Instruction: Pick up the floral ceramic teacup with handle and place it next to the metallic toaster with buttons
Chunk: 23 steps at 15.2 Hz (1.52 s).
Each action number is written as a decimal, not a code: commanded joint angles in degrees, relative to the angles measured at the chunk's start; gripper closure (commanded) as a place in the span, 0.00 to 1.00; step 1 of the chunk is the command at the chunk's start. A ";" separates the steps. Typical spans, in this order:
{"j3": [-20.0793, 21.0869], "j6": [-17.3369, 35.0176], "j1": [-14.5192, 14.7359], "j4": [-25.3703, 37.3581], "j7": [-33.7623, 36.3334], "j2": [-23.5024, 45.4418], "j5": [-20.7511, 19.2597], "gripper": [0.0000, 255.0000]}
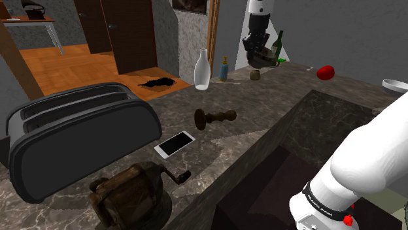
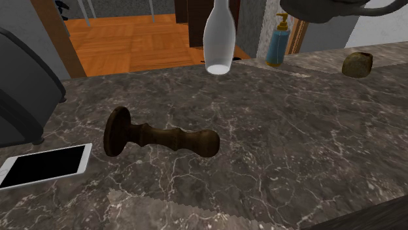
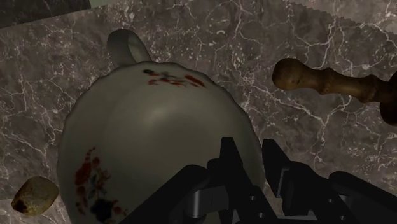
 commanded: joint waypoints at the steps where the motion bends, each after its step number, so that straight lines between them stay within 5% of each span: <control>1: 0.03 -1.50 0.02 1.78 -0.21 0.25 0.06 1.00; 7: 0.10 -5.71 0.06 6.94 -0.81 1.17 0.23 1.00; 23: 14.33 -9.45 8.37 -1.31 21.03 -7.82 3.92 1.00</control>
